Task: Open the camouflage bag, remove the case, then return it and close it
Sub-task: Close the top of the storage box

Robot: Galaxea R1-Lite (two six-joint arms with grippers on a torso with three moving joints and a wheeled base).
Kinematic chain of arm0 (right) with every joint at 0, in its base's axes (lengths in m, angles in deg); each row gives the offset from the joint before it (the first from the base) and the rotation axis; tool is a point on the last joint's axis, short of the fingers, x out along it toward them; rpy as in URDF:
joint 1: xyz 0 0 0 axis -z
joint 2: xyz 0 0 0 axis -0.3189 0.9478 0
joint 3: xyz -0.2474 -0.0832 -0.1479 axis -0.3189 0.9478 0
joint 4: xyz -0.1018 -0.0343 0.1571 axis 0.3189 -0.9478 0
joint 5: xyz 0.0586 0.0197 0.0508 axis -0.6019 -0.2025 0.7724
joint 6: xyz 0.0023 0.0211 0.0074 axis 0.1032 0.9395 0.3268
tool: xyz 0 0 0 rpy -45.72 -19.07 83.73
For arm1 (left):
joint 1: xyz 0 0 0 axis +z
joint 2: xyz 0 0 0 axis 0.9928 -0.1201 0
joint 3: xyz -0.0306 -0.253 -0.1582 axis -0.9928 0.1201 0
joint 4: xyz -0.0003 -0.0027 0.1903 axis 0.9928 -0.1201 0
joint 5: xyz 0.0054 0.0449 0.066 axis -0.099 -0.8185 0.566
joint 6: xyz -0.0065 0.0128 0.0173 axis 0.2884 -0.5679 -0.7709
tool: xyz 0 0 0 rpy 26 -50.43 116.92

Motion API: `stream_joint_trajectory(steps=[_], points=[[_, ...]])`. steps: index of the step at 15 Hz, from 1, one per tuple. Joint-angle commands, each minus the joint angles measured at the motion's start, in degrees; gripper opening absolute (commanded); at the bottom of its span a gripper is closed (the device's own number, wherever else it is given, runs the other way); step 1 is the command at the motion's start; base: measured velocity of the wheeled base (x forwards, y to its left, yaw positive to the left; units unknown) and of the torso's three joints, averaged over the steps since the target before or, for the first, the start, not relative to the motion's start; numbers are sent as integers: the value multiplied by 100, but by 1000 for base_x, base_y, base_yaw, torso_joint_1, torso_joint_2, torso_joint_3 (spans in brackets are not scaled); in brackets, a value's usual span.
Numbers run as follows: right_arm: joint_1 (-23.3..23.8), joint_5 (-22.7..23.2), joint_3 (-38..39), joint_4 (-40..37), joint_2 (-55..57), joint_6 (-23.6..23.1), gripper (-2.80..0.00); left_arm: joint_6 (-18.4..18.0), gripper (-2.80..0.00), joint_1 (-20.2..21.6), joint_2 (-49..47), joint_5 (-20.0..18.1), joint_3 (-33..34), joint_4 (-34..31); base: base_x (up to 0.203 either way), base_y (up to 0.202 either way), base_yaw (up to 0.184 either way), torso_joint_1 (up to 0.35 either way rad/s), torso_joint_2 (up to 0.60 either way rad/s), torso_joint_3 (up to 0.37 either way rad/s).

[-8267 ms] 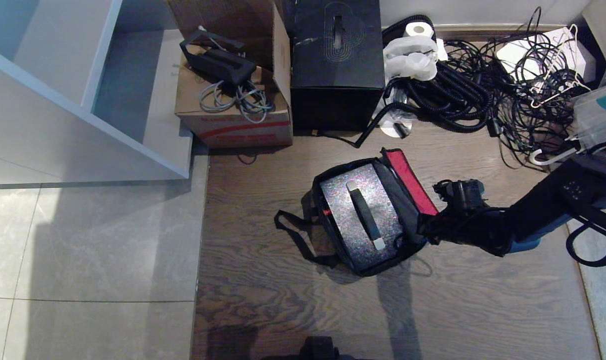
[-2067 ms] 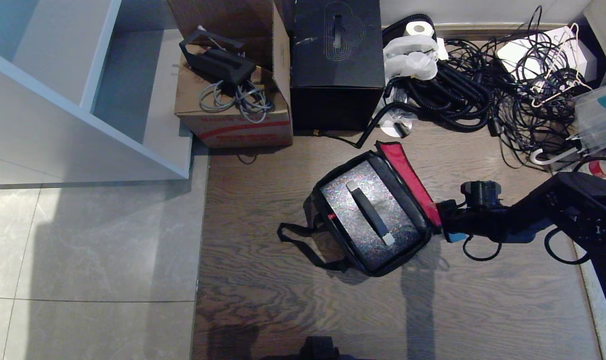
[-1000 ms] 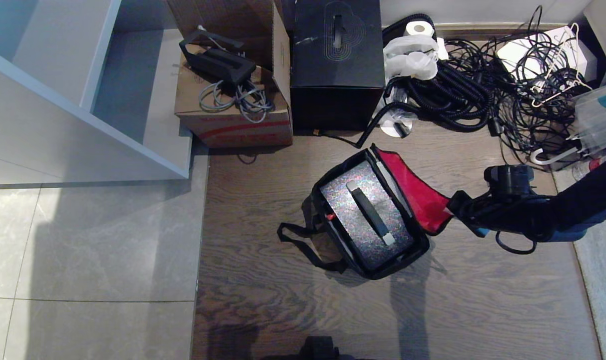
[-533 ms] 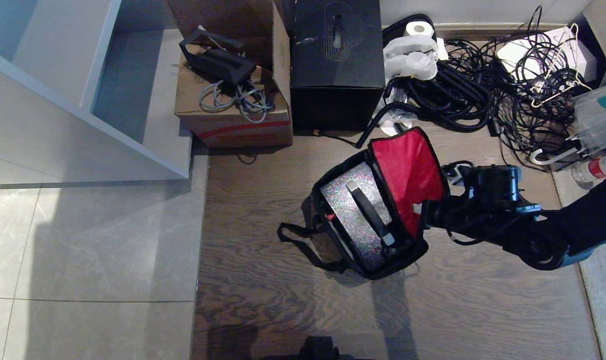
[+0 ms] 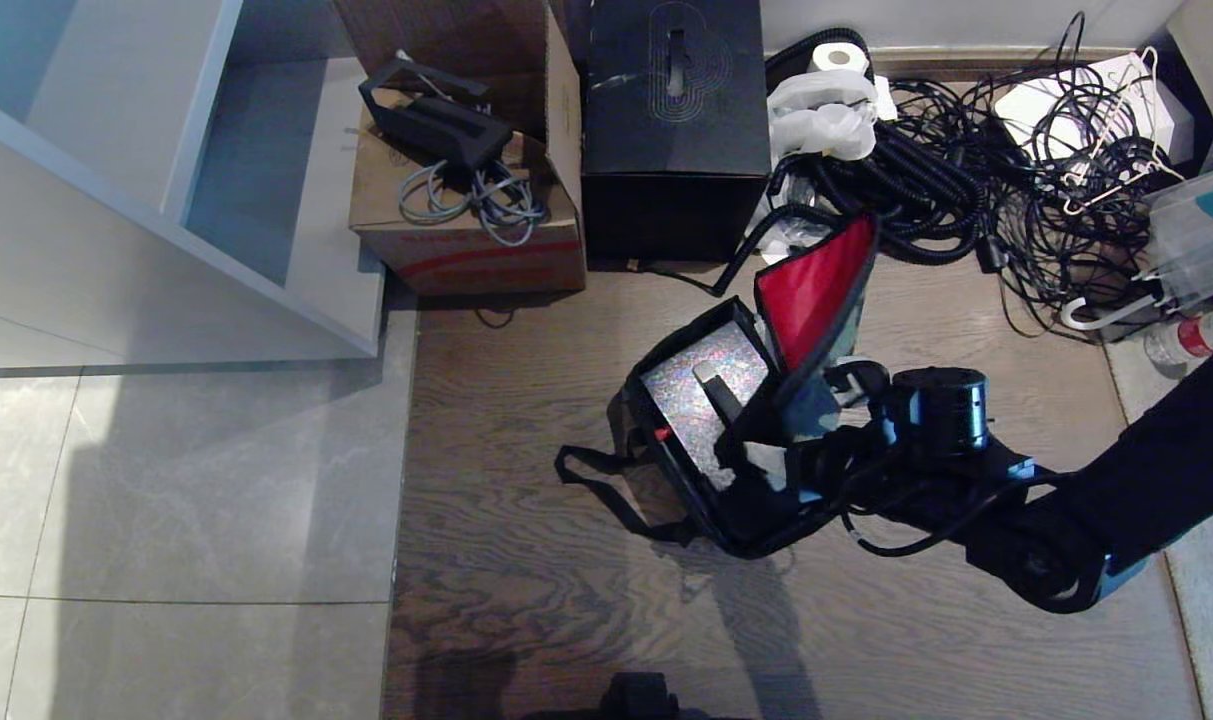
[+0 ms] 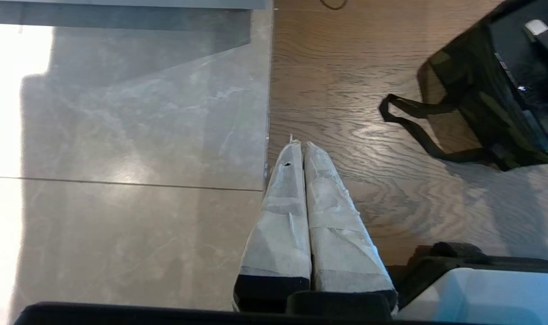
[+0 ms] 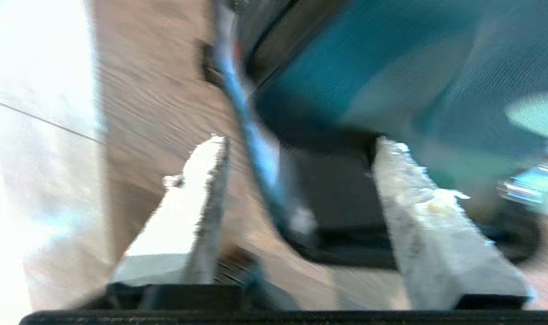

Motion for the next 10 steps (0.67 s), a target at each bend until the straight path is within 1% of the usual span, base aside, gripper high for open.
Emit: stream_joint_trajectory(steps=[1, 3, 4, 5, 7, 10], points=[[-385, -24, -20, 143, 147, 473, 0, 3, -280, 0, 4, 3, 0, 3, 0, 0, 0, 0, 0, 0], [-755, -229, 247, 119, 141, 738, 0, 3, -280, 0, 0, 3, 0, 3, 0, 0, 0, 0, 0, 0], [-913, -367, 465, 113, 116, 1059, 0, 3, -280, 0, 0, 3, 0, 3, 0, 0, 0, 0, 0, 0], [-954, -428, 507, 44, -15, 1294, 0, 3, -280, 0, 0, 3, 0, 3, 0, 0, 0, 0, 0, 0], [-866, -432, 410, -332, -477, 1416, 0, 3, -280, 0, 0, 3, 0, 3, 0, 0, 0, 0, 0, 0], [-406, -436, 408, -695, -1097, 1432, 0, 3, -280, 0, 0, 3, 0, 3, 0, 0, 0, 0, 0, 0]])
